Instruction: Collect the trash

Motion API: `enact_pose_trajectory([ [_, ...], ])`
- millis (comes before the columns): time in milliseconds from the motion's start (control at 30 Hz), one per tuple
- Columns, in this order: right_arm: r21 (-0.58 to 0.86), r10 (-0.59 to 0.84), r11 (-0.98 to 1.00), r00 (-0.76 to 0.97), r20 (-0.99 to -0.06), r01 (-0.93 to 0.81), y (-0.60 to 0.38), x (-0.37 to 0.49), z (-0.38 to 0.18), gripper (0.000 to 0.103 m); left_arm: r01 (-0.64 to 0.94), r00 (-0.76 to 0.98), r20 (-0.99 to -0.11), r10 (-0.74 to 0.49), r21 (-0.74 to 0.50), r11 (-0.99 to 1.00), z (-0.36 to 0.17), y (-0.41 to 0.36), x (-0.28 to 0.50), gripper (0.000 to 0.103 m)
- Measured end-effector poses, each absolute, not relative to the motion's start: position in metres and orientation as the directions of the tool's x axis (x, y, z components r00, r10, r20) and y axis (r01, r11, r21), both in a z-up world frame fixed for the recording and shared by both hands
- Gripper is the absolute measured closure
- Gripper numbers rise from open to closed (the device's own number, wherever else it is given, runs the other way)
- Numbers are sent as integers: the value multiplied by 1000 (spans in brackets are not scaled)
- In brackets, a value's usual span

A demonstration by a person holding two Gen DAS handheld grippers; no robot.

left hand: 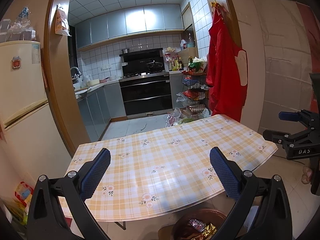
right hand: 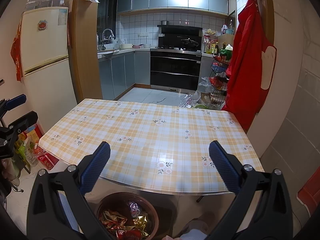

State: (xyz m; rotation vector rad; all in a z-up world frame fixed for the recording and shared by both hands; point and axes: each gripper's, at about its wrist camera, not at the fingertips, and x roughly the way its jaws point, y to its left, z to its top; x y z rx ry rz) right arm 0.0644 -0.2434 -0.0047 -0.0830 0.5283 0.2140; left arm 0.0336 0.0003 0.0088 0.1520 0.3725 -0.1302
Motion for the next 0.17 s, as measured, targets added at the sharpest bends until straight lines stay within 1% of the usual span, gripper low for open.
enact_pose_trajectory([
  [167, -23, 181, 974, 842, -508, -224, -244, 64, -5, 6, 144, 922, -377, -90, 117, 983, 9, 1, 35, 6],
])
